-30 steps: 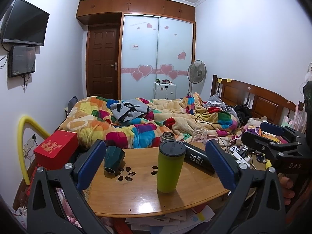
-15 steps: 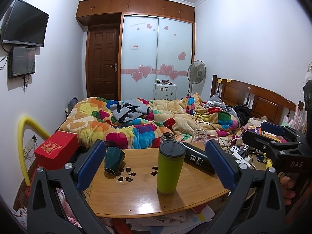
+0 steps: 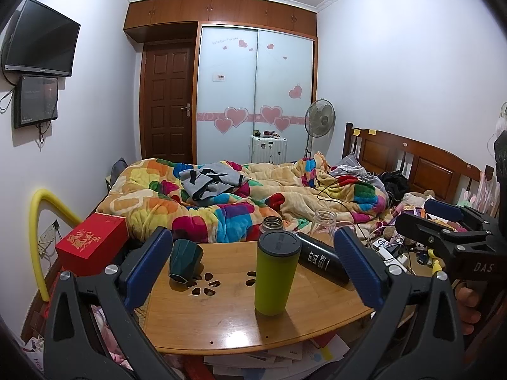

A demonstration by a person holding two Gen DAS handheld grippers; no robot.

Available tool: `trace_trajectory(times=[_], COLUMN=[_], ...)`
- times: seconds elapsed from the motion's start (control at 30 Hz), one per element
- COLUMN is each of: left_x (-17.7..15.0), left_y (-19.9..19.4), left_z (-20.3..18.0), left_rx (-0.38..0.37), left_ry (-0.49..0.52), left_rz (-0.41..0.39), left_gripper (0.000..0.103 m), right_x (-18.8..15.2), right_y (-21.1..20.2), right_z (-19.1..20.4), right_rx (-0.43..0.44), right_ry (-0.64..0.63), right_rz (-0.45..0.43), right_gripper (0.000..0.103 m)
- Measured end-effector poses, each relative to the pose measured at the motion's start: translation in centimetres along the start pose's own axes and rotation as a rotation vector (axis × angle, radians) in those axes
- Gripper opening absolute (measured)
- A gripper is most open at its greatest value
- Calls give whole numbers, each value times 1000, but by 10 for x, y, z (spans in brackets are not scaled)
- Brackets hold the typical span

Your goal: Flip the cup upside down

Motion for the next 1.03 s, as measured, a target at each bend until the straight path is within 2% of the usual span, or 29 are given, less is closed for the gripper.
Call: trace_trajectory(times=[0.5,0.63,1.03], left_x=[4,2,-1], left_y=[-4,-2,1], left_z=[-5,-7,-7], left_rx=[-22,-41,-32], left_ry=[5,4,3], left_rz=[-16,7,11], left_gripper=[103,103,103], right_x=[0,-2,-3], right_y=[0,0,0], right_z=[0,0,-1], right_rx=[0,0,0], right_ry=[2,2,3], right_rz=[3,3,3], right_gripper=[103,103,103])
Point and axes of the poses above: each gripper's, at about its wrist camera, not at the fingertips, and y roughly the way its jaws point, z to its left, x to its top, the point moved 8 cm from there along y, roughly the way its jaws point, and after that the axes turned 15 degrees about -y, right-handed, at the moved point
